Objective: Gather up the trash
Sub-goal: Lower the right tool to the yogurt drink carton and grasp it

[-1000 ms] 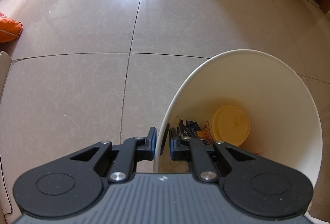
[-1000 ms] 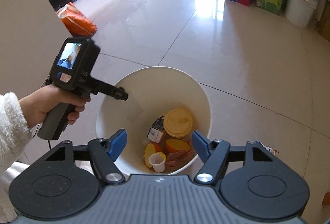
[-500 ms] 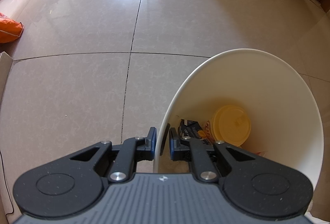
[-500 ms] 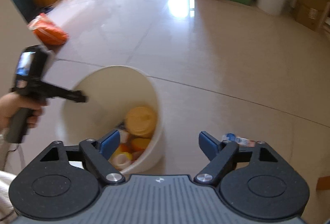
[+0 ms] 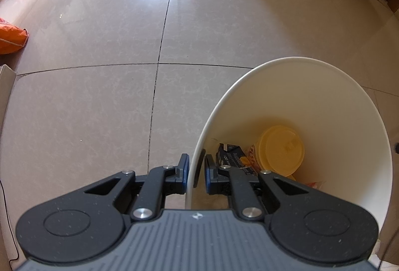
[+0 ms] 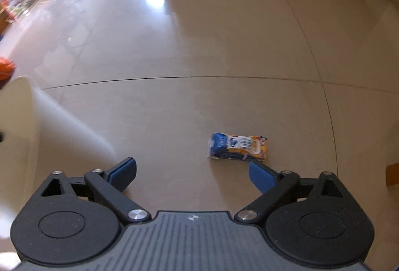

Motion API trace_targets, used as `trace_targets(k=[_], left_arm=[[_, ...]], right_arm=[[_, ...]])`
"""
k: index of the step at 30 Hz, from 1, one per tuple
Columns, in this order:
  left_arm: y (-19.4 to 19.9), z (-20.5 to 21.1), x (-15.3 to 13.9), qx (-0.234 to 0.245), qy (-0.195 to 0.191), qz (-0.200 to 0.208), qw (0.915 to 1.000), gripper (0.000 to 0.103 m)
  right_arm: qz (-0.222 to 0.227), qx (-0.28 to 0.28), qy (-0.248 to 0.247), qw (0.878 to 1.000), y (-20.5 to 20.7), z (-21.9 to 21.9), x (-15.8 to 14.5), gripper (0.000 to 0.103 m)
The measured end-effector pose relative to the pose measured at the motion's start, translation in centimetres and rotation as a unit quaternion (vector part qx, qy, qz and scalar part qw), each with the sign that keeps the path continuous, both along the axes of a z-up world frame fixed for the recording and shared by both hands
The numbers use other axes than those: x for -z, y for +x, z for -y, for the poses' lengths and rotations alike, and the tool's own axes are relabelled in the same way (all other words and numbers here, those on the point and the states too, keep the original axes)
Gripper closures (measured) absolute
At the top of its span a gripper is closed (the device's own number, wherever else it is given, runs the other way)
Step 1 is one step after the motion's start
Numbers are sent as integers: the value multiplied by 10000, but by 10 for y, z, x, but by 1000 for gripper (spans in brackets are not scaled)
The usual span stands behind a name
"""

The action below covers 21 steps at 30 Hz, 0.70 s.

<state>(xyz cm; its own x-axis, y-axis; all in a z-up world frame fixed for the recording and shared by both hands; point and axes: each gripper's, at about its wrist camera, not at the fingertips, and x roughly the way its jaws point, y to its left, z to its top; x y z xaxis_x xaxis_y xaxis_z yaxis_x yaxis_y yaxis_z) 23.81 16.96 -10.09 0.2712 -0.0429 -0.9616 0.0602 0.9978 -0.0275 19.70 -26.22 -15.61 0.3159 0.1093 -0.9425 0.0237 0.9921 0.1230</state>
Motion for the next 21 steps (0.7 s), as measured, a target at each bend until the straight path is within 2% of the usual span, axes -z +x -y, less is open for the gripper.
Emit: trace_targets(k=[13, 16, 21], left_arm=[[-1, 5, 2, 110, 144, 46, 9998, 92], [-2, 6, 3, 100, 127, 37, 9999, 92], [-1, 8, 3, 132, 172, 32, 9998, 92]], right_arm=[[-640, 919, 195, 9935, 39, 57, 127, 1], [-650, 1066, 284, 9918, 45, 64, 144, 1], [-701, 985, 204, 9925, 57, 66, 164, 1]])
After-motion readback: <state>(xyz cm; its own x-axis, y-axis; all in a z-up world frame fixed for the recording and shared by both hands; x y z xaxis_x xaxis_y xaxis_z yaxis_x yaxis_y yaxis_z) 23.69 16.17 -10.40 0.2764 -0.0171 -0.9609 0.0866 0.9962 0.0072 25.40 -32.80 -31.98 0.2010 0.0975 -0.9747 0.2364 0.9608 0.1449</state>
